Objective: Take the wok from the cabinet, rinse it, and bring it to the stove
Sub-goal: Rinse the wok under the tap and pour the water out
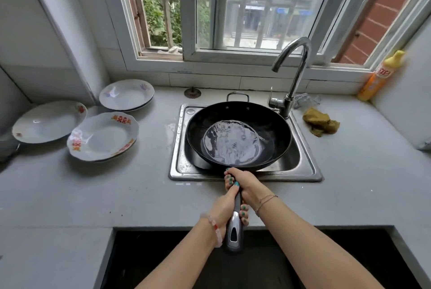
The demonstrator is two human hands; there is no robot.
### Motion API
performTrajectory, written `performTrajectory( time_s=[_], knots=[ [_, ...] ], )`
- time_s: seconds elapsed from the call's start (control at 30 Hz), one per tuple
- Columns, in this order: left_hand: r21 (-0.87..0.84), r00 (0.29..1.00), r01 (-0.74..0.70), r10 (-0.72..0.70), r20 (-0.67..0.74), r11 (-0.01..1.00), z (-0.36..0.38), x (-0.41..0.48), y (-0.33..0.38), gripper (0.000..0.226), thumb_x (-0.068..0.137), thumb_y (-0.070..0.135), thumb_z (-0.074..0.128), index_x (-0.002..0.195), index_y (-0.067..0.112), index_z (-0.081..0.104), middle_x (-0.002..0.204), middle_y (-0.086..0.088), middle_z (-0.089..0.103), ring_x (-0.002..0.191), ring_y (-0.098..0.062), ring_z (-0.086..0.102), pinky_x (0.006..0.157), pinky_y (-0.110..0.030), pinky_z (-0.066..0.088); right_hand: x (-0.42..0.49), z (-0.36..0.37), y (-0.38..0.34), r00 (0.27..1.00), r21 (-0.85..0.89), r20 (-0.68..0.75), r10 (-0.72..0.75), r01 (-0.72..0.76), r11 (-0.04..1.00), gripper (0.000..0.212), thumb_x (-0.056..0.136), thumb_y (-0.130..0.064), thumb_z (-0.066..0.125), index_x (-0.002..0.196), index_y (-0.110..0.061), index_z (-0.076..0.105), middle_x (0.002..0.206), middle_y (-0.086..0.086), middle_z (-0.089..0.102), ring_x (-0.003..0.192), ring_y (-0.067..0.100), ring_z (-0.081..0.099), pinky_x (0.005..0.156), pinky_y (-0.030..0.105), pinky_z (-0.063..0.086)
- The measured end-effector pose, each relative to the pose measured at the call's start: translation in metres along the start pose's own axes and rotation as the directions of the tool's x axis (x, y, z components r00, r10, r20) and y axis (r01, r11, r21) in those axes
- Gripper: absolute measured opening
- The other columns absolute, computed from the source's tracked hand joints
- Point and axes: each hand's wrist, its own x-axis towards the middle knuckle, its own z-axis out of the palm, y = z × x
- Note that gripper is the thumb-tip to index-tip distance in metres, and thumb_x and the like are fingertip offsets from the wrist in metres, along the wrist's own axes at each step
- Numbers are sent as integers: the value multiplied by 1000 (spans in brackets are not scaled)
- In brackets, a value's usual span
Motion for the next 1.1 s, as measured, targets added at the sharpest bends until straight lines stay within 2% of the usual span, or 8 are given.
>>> performTrajectory(
  time_s=[0.17,0.47,0.67,0.93,1.1],
  knots=[
    [101,995,-69,76,-69,992,0,3,-4,44,95,42,39,67,8,43,37,0,43,28,-12,40,35,-15,37,6,-5,8,999,16,5,-52,52,999,32,95,-4,40,64,-8,43,33,-4,37,22,3,32,26,12,28],
    [197,977,-167,190,-101,966,10,8,-41,44,97,37,34,66,8,44,40,0,44,32,-13,40,37,-21,37,9,-36,18,993,-87,84,-81,88,992,29,93,-9,49,64,-10,45,44,-5,40,31,2,32,30,13,27],
    [233,963,-191,228,-146,954,20,7,-39,44,98,36,34,68,6,46,37,0,46,28,-13,41,34,-19,37,7,-39,12,992,-49,113,-54,60,997,30,92,-10,52,63,-11,43,45,-5,40,31,3,31,29,13,26],
    [240,954,-187,234,-188,953,33,1,-37,41,98,34,33,72,5,46,40,-1,46,30,-12,42,35,-20,39,4,-41,7,993,-87,113,-28,38,996,28,92,-11,50,64,-10,44,43,-5,41,30,3,31,29,13,27],
    [267,945,-206,261,-194,942,34,-11,-29,40,98,32,34,72,6,46,45,-3,47,32,-13,44,36,-22,40,0,-33,5,988,-28,151,11,-7,1000,27,91,-10,48,64,-10,45,43,-5,39,29,3,32,28,13,28]
  ],
)
